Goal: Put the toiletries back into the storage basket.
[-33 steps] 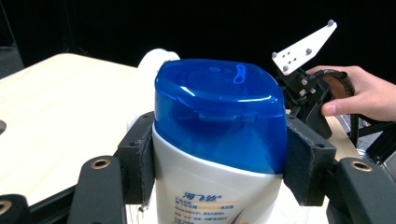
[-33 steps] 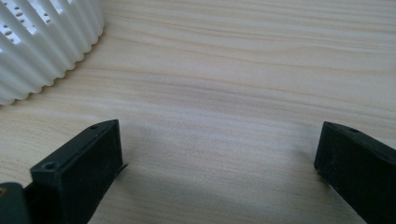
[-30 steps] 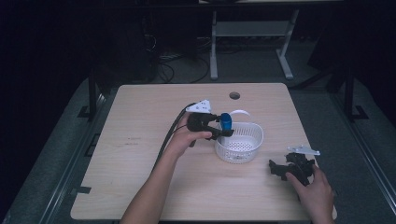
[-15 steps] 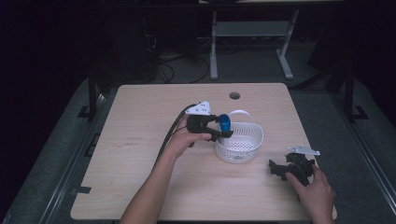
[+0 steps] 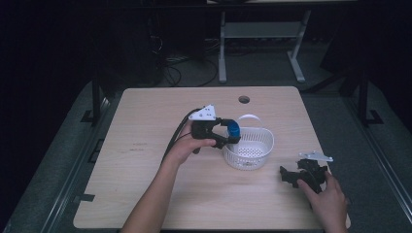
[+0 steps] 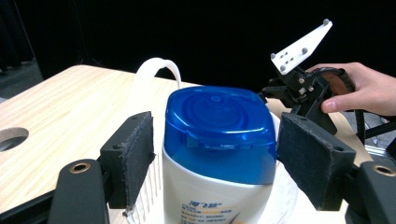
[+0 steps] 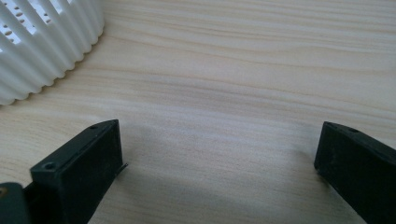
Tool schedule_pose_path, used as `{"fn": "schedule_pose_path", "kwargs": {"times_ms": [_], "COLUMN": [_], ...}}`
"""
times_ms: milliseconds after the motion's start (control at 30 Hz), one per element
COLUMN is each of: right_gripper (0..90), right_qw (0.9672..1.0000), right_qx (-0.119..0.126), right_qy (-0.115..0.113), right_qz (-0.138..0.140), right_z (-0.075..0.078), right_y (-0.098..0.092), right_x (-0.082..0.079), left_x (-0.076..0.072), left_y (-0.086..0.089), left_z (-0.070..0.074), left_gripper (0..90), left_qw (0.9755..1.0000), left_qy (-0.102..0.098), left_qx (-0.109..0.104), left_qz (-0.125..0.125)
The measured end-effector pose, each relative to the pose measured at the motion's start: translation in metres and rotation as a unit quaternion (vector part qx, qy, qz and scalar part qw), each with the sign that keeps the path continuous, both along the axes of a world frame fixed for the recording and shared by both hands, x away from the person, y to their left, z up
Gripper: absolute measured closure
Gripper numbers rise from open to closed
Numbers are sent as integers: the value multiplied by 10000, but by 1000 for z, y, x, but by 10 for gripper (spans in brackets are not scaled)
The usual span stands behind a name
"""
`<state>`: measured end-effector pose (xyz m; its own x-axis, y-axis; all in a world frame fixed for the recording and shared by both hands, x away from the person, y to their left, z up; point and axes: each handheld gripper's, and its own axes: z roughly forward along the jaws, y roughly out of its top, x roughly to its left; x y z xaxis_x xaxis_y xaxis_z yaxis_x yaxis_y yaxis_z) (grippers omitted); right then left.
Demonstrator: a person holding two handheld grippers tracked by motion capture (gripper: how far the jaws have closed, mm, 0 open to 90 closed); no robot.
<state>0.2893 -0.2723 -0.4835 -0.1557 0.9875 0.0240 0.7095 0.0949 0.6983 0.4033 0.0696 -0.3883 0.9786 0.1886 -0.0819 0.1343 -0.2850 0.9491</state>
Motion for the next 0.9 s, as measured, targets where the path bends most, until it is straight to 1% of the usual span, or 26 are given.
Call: {"fn": "schedule_pose_path", "kwargs": {"times_ms": [33,133,267,367,433,567,633,733,900], "right_gripper": [4,5,5,5,4,5,5,4,5], "right_qw": [10000,10000,10000,10000,10000,10000,10000,10000,10000], "right_qx": [3,-1,4,-3,-2,-2,-8,0,-2], "right_qy": [2,1,7,0,1,1,0,1,-1], "right_qz": [-2,-1,-12,-3,-4,-3,1,3,4], "right_z": [0,0,0,0,0,0,0,0,0], "right_y": [0,0,0,0,0,0,0,0,0], "right_x": [0,0,0,0,0,0,0,0,0], "left_x": [-1,-4,-7,-8,-9,-11,-13,-18,-23], "left_y": [1,5,12,18,24,36,40,49,65], "left_z": [1,6,12,16,19,22,24,25,24], "left_gripper": [268,249,219,211,202,195,195,194,194], "left_qw": [10000,10000,9999,9997,9995,9992,9989,9982,9970], "left_qy": [21,1,22,19,-28,-16,-19,-39,-34], "left_qx": [-3,28,31,107,163,169,195,288,410], "left_qz": [4,29,123,210,257,371,437,519,659]}}
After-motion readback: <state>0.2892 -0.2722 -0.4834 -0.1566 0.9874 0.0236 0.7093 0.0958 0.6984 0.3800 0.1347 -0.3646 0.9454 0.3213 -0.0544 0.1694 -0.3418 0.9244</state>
